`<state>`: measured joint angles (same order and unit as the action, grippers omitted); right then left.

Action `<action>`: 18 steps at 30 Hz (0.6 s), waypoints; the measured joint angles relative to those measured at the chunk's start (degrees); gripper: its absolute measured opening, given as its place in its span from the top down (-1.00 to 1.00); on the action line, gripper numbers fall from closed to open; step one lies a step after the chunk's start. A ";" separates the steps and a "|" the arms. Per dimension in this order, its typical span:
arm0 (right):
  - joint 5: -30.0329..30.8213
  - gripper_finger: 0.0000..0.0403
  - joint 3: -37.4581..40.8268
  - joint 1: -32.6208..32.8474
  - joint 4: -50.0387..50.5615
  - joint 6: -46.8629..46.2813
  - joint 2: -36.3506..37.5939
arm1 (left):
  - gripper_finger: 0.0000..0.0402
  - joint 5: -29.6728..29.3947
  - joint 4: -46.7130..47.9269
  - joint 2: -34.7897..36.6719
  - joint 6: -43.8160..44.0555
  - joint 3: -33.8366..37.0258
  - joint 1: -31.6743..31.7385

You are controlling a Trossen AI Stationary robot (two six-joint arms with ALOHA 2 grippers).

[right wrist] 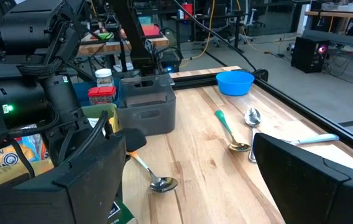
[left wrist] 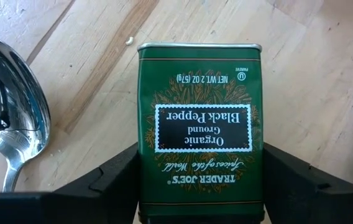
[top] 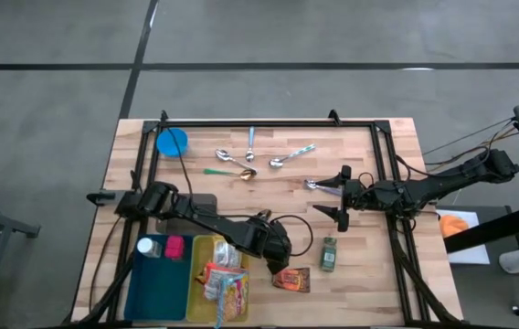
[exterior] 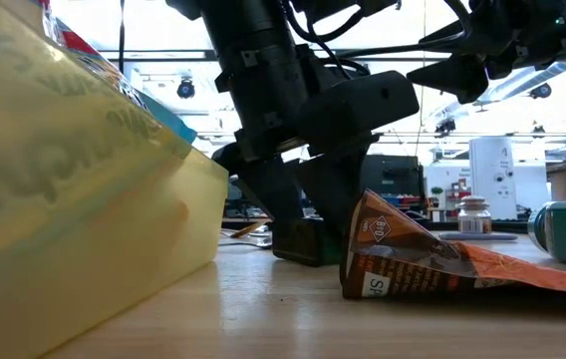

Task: Pick & Place Food Item
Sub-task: Put the green seasoning can into the blue bin

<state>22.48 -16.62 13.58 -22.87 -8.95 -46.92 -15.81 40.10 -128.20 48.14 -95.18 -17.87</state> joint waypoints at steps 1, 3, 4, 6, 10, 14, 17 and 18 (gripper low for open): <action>0.02 -0.73 0.00 0.02 0.02 0.00 0.00 | -0.31 0.00 0.00 0.00 0.00 0.00 0.00; 0.02 -0.73 0.00 0.02 0.00 0.00 0.00 | -0.30 0.00 0.00 0.00 -0.02 0.00 0.00; 0.02 -0.73 0.00 0.02 0.01 0.00 0.00 | -0.30 0.00 0.00 0.00 -0.05 0.00 0.00; 0.01 -0.73 0.00 0.02 0.00 0.00 0.00 | -0.30 0.00 -0.02 0.00 -0.13 0.00 0.00; 0.02 -0.73 0.00 0.02 0.00 0.00 0.00 | -0.30 -0.02 -0.02 0.00 -0.13 -0.02 0.00; 0.02 -0.73 0.00 0.00 0.00 0.00 0.00 | -0.30 -0.02 -0.01 0.00 -0.13 -0.02 0.00; 0.01 -0.73 0.00 0.02 0.02 0.00 0.00 | -0.29 -0.53 0.30 0.29 -0.24 -0.02 0.00; 0.01 -0.73 0.00 0.02 0.00 0.00 0.00 | -0.29 -0.98 0.50 0.61 -0.37 -0.02 0.00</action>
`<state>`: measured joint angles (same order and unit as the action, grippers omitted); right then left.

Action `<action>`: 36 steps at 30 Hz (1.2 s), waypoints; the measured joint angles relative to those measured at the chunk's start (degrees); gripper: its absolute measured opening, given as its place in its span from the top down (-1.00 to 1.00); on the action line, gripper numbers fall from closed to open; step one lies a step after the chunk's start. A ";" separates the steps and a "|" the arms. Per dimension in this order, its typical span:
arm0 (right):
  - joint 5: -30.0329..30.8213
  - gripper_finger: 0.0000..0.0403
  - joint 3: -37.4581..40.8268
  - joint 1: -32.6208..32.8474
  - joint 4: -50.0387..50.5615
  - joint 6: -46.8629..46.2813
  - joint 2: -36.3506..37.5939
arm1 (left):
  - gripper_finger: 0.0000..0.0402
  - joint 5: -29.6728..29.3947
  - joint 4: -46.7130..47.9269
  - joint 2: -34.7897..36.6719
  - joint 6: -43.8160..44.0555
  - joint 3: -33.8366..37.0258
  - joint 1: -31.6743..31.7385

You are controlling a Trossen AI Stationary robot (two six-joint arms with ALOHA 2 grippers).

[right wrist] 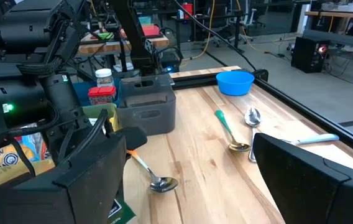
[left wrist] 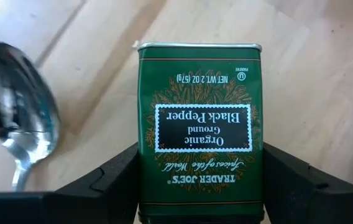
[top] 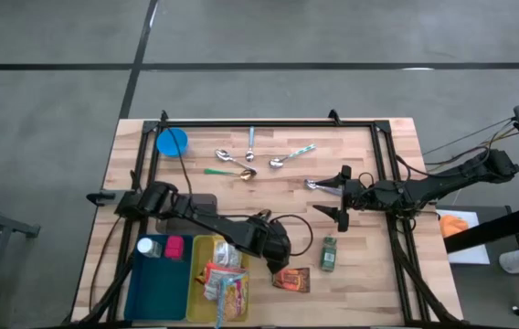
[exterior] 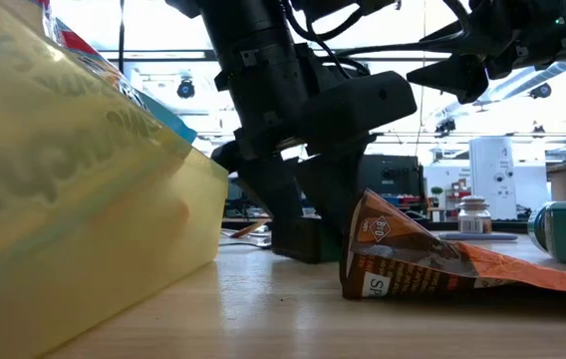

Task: Pick & Place Food Item
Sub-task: Put the green seasoning can into the blue bin

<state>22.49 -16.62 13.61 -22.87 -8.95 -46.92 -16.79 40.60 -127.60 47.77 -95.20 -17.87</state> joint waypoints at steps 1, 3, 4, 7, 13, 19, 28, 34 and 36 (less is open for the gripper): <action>0.00 -0.73 0.00 -0.01 0.01 0.00 0.00 | -0.29 -0.46 0.44 0.52 0.00 -0.01 0.00; 0.01 -0.73 0.00 -0.02 0.02 0.00 0.00 | -0.29 -1.98 1.53 1.84 0.03 -0.40 0.00; -0.01 -0.73 0.00 -0.01 0.03 0.00 0.00 | -0.29 -2.90 1.80 2.61 0.07 -0.46 -0.01; -0.01 -0.73 0.00 0.00 0.04 0.00 0.00 | -0.29 -5.15 3.88 5.34 0.56 -0.46 -0.20; 0.01 -0.73 0.02 -0.02 -0.01 0.00 0.00 | -0.29 -9.44 10.53 11.76 5.27 -0.42 -1.10; -0.01 -0.73 0.02 0.00 0.00 0.00 0.00 | -0.29 -10.96 22.40 18.14 16.15 -0.39 -3.57; 0.00 -0.73 0.02 -0.01 0.00 0.00 0.00 | -0.29 -12.20 42.26 25.45 45.08 -0.37 -12.72; -0.01 -0.73 0.02 -0.01 0.00 0.00 0.00 | -0.29 -9.13 49.40 26.32 66.24 -0.32 -22.38; 0.01 -0.73 0.02 0.00 0.01 0.00 0.00 | -0.30 -6.11 49.43 26.30 70.81 -0.02 -25.21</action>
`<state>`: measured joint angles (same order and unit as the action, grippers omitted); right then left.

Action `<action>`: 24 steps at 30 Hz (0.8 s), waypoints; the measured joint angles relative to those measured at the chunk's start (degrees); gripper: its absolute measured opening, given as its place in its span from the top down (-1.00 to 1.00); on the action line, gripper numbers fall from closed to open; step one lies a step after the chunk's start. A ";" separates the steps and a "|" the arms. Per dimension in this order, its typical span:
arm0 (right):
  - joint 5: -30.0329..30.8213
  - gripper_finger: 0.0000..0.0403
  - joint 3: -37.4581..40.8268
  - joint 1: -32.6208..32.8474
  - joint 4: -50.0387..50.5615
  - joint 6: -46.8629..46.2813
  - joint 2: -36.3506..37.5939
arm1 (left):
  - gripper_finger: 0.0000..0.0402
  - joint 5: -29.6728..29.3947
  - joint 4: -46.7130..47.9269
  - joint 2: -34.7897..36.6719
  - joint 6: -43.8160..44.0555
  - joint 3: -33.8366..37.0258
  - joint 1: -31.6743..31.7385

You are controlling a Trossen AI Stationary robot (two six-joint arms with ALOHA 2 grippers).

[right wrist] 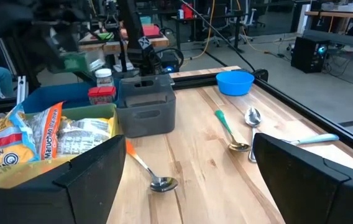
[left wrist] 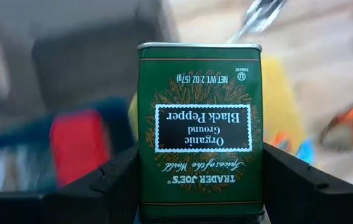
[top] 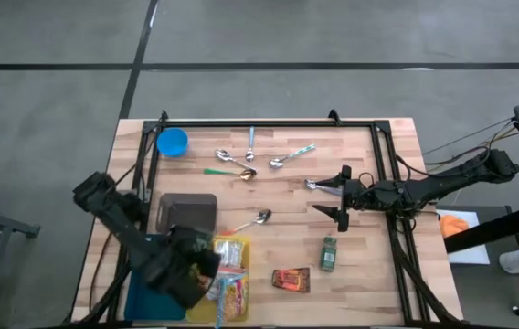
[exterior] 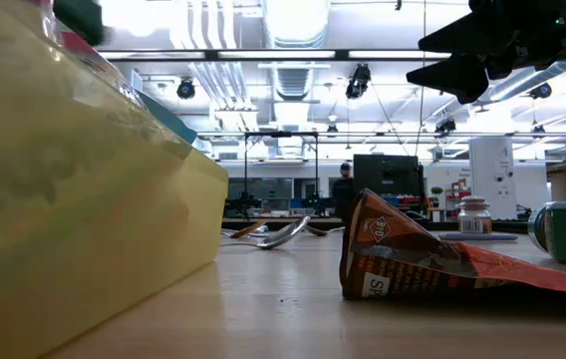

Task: Pick & Place Food Item
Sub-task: Put the green seasoning can into the blue bin

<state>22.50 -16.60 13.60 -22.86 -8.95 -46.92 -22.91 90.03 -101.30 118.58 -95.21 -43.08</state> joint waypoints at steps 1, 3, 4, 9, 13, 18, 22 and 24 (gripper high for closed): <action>0.00 -0.73 0.00 -0.02 -0.01 0.00 0.00 | -0.30 1.98 -0.03 -0.11 2.79 0.04 -1.32; 0.00 -0.73 0.00 -0.01 -0.01 0.00 0.00 | -0.30 5.10 0.01 -0.33 8.23 0.04 -3.64; -0.01 -0.73 0.00 -0.01 -0.01 0.00 0.00 | -0.30 6.40 -0.04 -0.43 10.29 0.04 -4.89; -0.02 -0.73 0.00 0.00 -0.01 0.00 0.00 | -0.30 12.15 -0.32 -0.43 18.57 1.27 -9.72; -0.02 -0.73 0.00 0.00 -0.01 0.00 0.00 | -0.30 14.64 -1.27 -0.43 24.16 3.11 -13.09; -0.01 -0.73 0.00 -0.01 0.01 0.00 0.00 | -0.30 15.75 -4.32 -0.43 30.39 7.17 -16.32; 0.00 -0.73 0.00 -0.02 0.01 0.00 0.00 | -0.30 18.32 -8.98 -0.43 34.87 11.12 -17.99; -0.01 -0.73 0.00 0.00 0.01 0.00 0.00 | -0.30 18.99 -11.25 -0.45 36.36 13.26 -18.56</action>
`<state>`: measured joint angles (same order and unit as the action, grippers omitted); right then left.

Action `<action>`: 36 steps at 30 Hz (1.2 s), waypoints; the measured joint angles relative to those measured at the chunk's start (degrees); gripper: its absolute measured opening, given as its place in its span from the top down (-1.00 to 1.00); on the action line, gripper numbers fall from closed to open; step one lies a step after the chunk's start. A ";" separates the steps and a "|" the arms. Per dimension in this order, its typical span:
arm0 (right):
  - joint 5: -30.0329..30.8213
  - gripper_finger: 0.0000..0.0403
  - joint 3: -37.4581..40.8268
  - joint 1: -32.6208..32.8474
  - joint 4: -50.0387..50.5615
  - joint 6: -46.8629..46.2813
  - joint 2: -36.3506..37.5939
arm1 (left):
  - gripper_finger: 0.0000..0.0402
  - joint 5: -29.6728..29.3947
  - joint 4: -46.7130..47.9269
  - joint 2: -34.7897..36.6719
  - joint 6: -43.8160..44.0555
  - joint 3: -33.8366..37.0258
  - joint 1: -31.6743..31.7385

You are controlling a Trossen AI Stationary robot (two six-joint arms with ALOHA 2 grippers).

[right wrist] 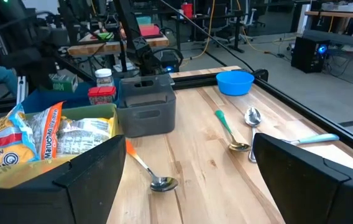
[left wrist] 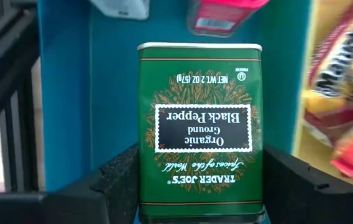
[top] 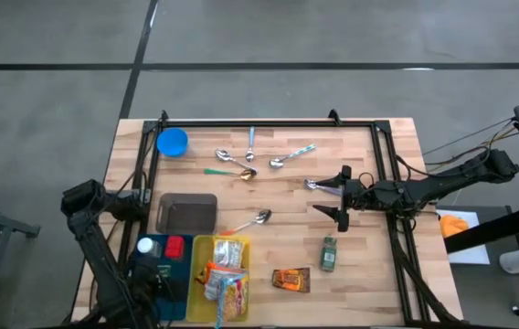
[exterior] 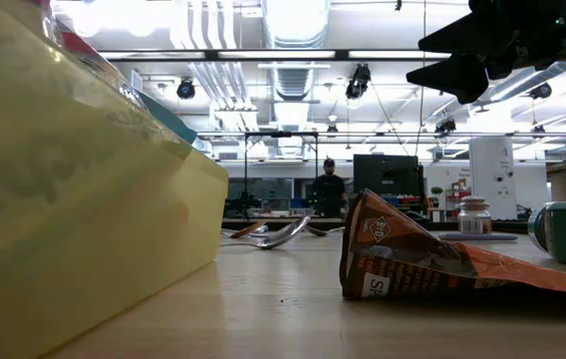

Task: Pick & Place Food Item
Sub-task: Put the green seasoning can into the blue bin

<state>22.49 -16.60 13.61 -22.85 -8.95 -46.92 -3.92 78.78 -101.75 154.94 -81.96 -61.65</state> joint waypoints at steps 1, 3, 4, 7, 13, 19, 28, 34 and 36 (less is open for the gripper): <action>0.01 -0.73 0.00 -0.01 0.00 0.00 0.00 | -0.30 0.38 -1.13 0.02 0.30 1.14 -0.09; 0.00 -0.73 0.00 -0.01 0.01 0.00 0.00 | -0.30 1.81 -3.03 0.00 1.51 3.32 -0.20; 0.01 -0.73 0.00 0.00 0.00 0.00 0.00 | -0.30 2.36 -3.68 -0.03 1.95 4.39 -0.22; 0.00 -0.73 0.00 -0.01 0.02 0.00 0.00 | -0.30 2.96 -6.21 0.00 2.63 7.58 -0.49; 0.01 -0.73 0.00 0.00 0.00 0.00 0.00 | -0.30 3.08 -10.98 0.04 2.54 11.56 -1.53; 0.01 -0.73 0.00 0.00 0.00 0.00 0.00 | -0.30 3.56 -13.24 0.08 2.59 14.13 -1.88; -0.01 -0.73 0.00 -0.02 0.01 0.00 0.00 | -0.30 3.75 -17.58 0.08 2.49 17.78 -1.88; 0.00 -0.73 0.00 -0.01 0.00 0.00 0.00 | -0.30 3.25 -18.21 0.06 2.17 17.95 -1.97; 0.00 -0.73 0.00 -0.01 0.00 0.00 0.00 | -0.30 3.13 -18.44 0.04 1.60 17.95 -1.97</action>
<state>22.49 -16.60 13.60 -22.85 -8.95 -46.92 -0.79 60.34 -101.71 156.54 -64.01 -63.61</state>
